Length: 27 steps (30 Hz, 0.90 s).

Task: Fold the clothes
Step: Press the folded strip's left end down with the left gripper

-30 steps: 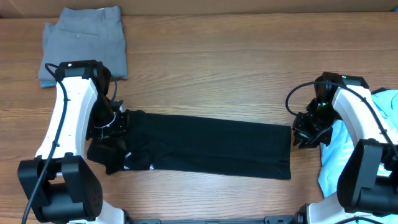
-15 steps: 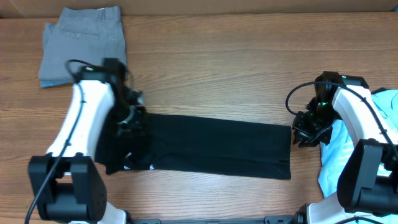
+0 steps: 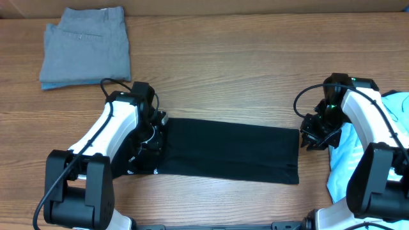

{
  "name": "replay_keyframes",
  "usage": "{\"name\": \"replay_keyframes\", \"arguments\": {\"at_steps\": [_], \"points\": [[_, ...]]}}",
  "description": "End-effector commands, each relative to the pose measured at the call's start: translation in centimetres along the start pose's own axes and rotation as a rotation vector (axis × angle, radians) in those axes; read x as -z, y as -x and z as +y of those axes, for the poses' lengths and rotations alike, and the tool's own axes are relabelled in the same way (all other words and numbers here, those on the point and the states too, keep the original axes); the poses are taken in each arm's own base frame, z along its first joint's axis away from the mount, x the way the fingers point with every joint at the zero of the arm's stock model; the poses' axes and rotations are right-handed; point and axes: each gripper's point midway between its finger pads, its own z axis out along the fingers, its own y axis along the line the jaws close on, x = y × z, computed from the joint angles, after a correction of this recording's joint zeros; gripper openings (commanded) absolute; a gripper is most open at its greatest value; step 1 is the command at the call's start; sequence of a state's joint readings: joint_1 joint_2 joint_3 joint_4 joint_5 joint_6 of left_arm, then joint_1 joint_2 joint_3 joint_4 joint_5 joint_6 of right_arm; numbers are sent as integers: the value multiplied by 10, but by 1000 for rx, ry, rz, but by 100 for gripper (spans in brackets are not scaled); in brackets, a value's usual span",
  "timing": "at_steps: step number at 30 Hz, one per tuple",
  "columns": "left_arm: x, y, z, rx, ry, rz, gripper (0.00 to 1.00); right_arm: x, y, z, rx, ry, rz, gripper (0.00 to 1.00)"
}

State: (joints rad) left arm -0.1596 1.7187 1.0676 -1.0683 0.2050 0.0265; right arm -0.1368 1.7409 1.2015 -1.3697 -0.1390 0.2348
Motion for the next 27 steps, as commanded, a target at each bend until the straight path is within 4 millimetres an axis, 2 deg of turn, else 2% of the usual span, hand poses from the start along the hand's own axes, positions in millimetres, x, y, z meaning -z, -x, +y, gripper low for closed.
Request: {"name": "replay_keyframes", "arguments": {"at_steps": [1, 3, 8, 13, 22, 27], "points": [[2, 4, -11, 1, -63, -29, 6, 6, 0, -1, 1, 6, -28, 19], [3, 0, -23, 4, -129, -13, 4, 6, 0, -1, 1, 6, -27, 19], [7, -25, -42, 39, -239, 92, 4, 6, 2, 0, 2, 8, -35, 19], [9, -46, -46, 51, -236, 181, 5, 6, 3, 0, 2, 9, -38, 19], [10, -76, -64, 6, -203, 307, 17, 6, 3, 0, 3, 9, -39, 22], [11, -80, -62, 30, -179, 324, 11, 6, 4, 0, 3, 10, -42, 22]]}}
